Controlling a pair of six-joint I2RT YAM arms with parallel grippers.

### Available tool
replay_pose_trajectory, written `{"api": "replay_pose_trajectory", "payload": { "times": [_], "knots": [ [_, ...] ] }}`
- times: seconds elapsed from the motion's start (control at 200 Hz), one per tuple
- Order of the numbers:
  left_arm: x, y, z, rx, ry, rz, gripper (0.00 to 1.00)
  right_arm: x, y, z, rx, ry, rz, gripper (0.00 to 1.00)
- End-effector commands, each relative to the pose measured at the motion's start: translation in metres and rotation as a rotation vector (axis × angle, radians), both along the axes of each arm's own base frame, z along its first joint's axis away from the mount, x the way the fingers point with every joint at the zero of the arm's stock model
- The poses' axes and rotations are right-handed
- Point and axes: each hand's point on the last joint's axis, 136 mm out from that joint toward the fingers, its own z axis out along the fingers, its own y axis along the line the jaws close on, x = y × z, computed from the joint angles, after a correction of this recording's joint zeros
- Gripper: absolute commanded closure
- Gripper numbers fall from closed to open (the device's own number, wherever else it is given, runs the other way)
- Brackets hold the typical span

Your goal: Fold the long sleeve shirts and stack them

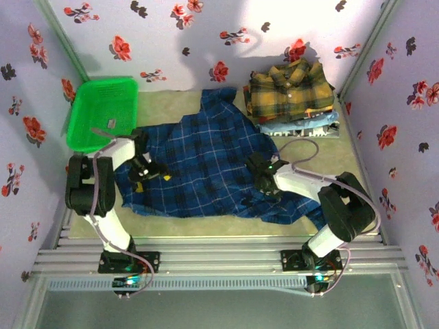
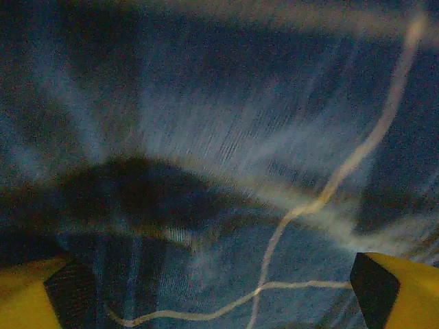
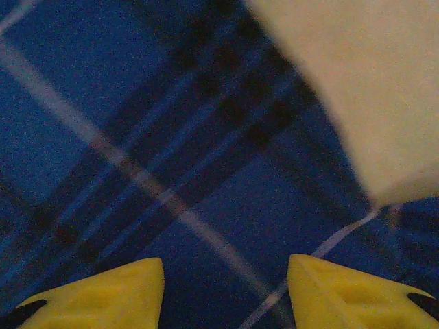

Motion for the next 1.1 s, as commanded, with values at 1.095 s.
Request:
{"api": "replay_pose_trajectory", "payload": {
  "times": [1.095],
  "knots": [
    [-0.022, 0.028, 0.073, -0.107, -0.176, 0.297, 0.1, 0.003, -0.008, 0.051, 0.176, -0.177, 0.031, 0.42]
  ]
}}
